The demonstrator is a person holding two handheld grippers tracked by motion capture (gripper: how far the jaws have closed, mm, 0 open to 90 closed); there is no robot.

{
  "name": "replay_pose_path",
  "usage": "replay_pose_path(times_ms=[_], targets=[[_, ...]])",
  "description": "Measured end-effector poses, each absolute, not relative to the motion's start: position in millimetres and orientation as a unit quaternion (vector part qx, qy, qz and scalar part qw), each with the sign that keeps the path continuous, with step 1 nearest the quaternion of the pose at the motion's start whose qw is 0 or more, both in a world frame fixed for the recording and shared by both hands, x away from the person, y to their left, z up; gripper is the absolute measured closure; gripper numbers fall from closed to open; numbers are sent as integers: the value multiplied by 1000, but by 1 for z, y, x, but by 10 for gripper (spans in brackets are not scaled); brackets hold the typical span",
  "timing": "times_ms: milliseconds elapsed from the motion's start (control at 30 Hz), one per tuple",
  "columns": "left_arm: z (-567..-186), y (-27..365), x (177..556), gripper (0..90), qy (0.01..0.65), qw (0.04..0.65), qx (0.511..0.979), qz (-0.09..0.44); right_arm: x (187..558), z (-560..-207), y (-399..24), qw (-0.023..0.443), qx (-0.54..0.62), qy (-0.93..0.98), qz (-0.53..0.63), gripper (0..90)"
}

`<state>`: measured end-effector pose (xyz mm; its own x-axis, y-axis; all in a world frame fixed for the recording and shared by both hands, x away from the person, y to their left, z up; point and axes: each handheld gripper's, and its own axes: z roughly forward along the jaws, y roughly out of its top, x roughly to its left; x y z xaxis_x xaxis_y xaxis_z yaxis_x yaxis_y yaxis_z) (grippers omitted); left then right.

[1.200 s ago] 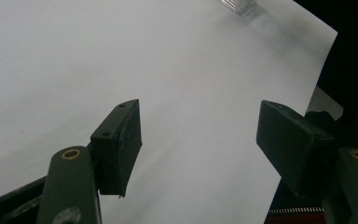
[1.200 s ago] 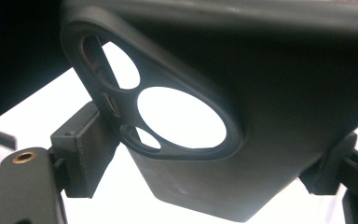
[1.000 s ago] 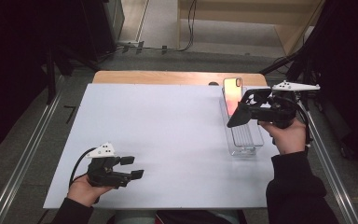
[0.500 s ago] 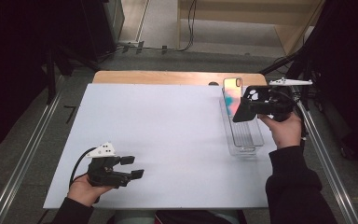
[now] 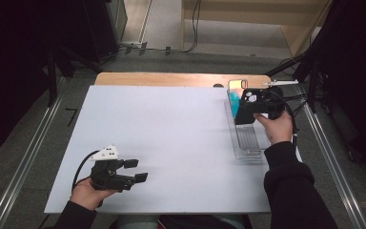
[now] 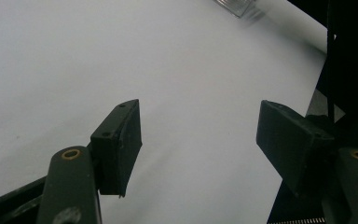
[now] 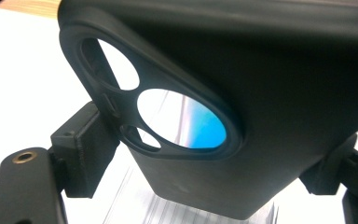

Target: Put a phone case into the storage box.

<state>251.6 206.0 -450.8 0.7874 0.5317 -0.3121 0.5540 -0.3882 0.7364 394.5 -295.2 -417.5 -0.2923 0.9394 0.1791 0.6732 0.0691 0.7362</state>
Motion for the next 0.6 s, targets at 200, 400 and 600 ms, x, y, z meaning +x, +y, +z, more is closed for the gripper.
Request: replay_pose_path(times_ms=[200,400,600], targets=[[-451,207,252,315,328,449,831,-12,414,-429,-289,171,579,711,361,158],[-451,206,252,315,326,448,833,-11,435,-438,-285,183,592,696,362,158],[-451,206,253,315,327,451,831,-13,452,-444,-279,200,598,684,367,162]])
